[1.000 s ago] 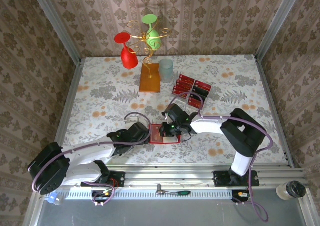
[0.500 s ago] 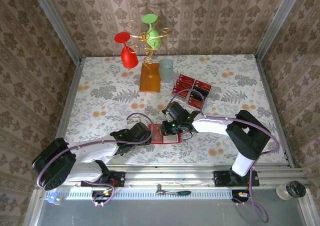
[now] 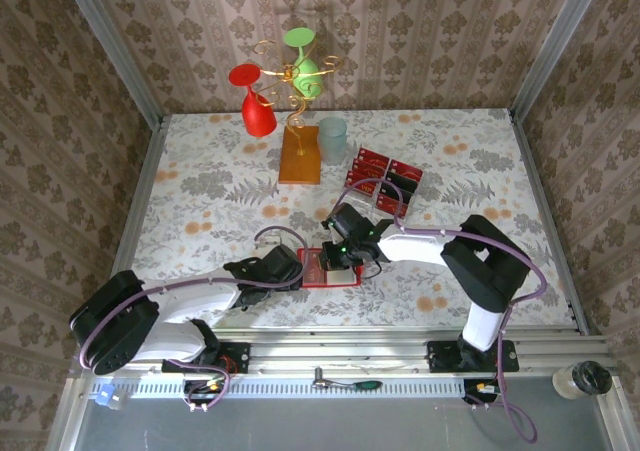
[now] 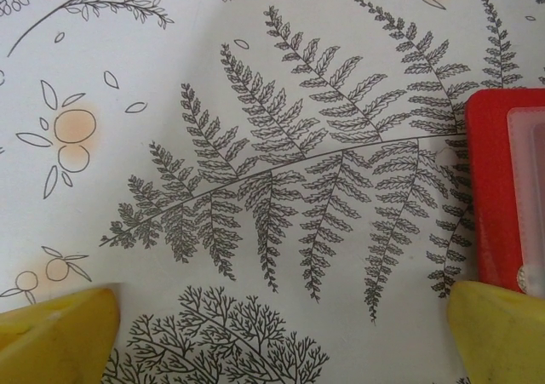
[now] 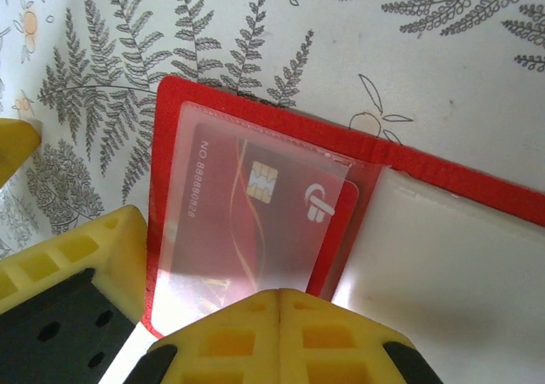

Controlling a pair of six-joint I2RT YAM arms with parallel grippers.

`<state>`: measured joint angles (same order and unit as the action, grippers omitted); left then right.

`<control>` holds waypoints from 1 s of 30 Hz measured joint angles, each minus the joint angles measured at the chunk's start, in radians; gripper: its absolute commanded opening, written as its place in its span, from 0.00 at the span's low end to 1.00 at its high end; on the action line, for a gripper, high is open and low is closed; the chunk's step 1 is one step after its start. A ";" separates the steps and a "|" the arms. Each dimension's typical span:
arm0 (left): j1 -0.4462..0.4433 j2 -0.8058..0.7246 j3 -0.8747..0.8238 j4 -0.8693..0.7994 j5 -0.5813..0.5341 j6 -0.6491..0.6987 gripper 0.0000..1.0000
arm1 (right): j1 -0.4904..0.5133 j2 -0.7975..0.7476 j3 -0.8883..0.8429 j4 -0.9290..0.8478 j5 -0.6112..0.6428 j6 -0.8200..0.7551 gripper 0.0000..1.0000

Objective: Put the credit cards into the card holder
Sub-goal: Insert the credit card into the card slot.

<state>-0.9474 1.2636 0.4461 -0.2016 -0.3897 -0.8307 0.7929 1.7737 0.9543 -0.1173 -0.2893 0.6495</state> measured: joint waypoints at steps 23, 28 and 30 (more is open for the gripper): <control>0.000 0.013 0.000 0.000 -0.019 -0.001 0.94 | 0.001 0.040 0.016 0.005 -0.006 0.012 0.00; 0.000 0.013 0.000 -0.001 -0.022 -0.006 0.93 | 0.001 0.042 0.016 0.008 -0.011 0.022 0.00; 0.000 0.013 0.000 0.000 -0.023 -0.007 0.93 | 0.001 0.042 0.016 0.009 -0.013 0.028 0.00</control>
<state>-0.9474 1.2766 0.4461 -0.2020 -0.4122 -0.8379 0.7940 1.8156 0.9699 -0.1081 -0.3023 0.6777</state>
